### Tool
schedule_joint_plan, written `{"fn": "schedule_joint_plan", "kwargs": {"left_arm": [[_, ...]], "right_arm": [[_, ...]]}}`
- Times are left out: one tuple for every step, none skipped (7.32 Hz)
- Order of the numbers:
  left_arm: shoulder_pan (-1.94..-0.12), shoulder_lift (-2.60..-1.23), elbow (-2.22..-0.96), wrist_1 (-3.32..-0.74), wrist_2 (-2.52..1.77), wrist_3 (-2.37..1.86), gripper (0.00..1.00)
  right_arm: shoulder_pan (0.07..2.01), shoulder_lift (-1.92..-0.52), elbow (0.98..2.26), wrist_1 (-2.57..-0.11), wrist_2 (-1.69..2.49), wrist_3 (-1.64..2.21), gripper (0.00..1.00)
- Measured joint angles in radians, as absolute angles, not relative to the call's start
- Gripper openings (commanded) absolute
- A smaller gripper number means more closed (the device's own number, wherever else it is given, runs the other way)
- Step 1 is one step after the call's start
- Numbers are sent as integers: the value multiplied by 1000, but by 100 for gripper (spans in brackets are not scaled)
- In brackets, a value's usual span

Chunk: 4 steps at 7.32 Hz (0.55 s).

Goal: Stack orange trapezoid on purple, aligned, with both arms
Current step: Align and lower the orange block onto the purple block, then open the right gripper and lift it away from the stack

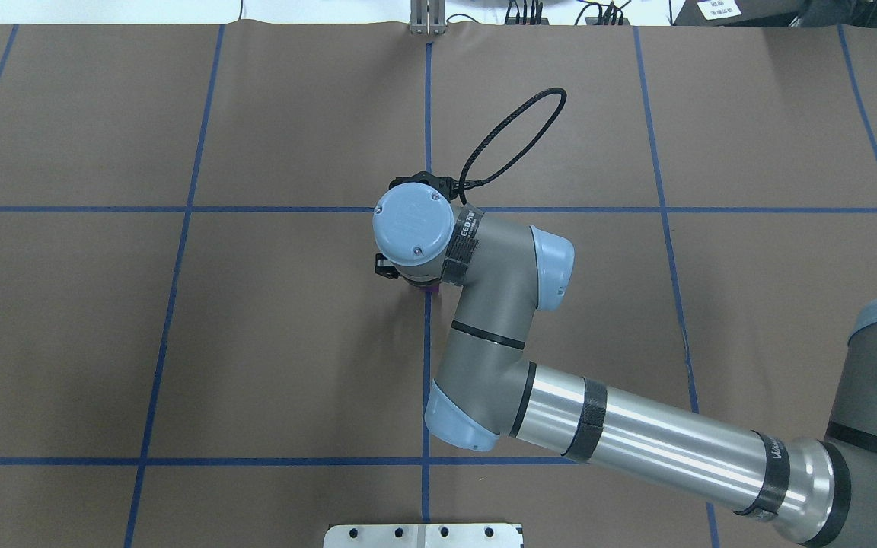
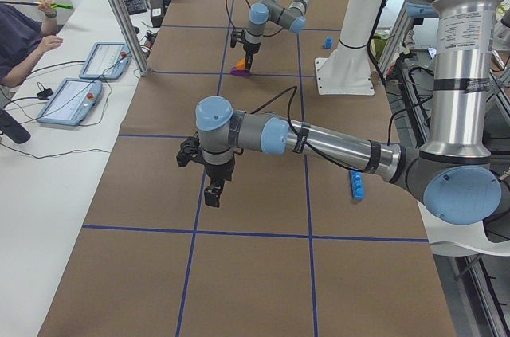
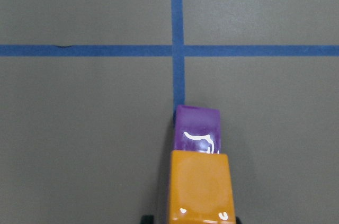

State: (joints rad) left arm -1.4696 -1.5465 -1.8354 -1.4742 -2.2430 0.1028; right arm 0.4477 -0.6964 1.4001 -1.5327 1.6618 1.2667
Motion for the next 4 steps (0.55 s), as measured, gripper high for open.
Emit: {"fn": "schedule_joint_plan", "kwargs": {"left_arm": [[-1470, -1546, -1837, -1474, -2244, 103, 100], [-1470, -1546, -1838, -1474, -2244, 103, 100], [-1470, -1546, -1841, -1474, -2244, 103, 100], [-1470, -1545, -1843, -1474, -2244, 103, 100]], "right_arm": [[446, -696, 1401, -1533, 1657, 1264, 100], [446, -695, 1408, -1533, 1658, 1262, 100], [450, -695, 1432, -1538, 1664, 1261, 100], [459, -697, 1473, -1560, 1682, 1261, 100]]}}
